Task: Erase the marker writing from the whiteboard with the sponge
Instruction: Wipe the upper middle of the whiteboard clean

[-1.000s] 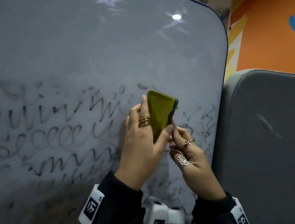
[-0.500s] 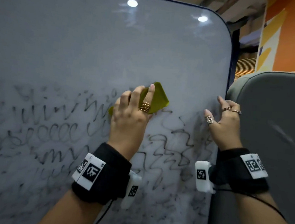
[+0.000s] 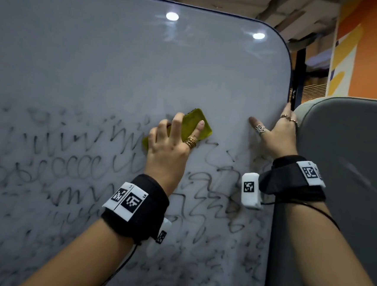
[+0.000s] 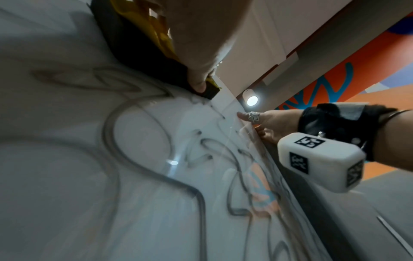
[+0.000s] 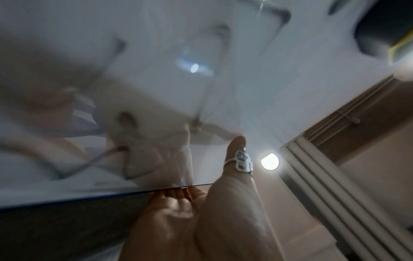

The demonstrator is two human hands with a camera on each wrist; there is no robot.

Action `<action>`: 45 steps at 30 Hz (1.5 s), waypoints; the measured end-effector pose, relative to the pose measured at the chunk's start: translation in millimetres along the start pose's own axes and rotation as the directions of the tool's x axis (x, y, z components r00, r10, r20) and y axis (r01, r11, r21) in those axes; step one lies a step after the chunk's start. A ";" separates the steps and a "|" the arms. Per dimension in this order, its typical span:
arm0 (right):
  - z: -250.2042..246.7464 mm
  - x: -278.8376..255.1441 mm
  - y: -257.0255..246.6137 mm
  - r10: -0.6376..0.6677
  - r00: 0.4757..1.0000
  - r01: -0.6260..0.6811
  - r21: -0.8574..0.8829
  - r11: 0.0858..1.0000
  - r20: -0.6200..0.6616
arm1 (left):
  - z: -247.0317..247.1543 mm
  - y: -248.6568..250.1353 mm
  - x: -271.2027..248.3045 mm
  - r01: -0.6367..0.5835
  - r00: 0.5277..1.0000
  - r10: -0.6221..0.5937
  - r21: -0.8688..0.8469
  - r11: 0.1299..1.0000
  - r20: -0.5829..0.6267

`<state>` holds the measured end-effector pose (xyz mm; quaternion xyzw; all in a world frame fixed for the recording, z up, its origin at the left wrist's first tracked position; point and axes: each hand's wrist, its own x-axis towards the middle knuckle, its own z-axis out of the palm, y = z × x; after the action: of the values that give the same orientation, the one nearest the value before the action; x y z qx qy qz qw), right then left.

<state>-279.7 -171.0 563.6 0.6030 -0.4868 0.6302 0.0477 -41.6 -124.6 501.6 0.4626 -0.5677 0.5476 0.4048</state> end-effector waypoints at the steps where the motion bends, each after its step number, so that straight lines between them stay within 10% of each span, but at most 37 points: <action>1: 0.8 2.5 -0.8 0.021 1.000 -0.021 0.000 1.000 -0.005 | 1.4 -1.0 0.8 -0.006 1.000 0.006 0.010 1.000 -0.013; 15: 14.2 13.6 -0.1 0.082 0.990 -0.092 -0.085 0.992 -0.117 | -14.4 -75.7 -30.8 0.170 0.985 -0.171 -0.041 0.985 -0.028; 21: 17.9 13.7 1.9 0.101 0.986 -0.109 -0.055 0.993 -0.132 | 5.1 -13.7 -13.5 -0.026 0.996 0.033 -0.079 0.996 0.087; 27: 19.7 5.1 -6.1 0.144 0.983 -0.150 -0.046 0.988 -0.114 | -1.8 -61.9 -34.7 -0.027 0.998 0.029 -0.028 0.999 0.058; 31: 48.3 -39.1 -57.2 -0.226 0.954 0.202 -0.134 0.970 -0.198 | -10.5 -90.2 -44.8 0.035 0.997 -0.036 0.022 0.999 0.071; 35: 97.1 -93.6 -113.1 -0.434 0.898 0.425 0.117 0.898 0.076 | -13.0 -82.8 -42.0 0.073 0.996 -0.073 -0.004 0.997 0.058; 45: 149.1 -136.2 -147.6 -0.263 0.961 0.271 -0.092 0.958 0.089 | -27.1 -188.1 -70.2 0.410 0.909 -0.414 0.075 0.909 0.047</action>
<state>-41.2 -122.3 505.9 0.6837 -0.4341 0.5685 0.1449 156.5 -86.7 482.3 0.6012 -0.4520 0.4529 0.4787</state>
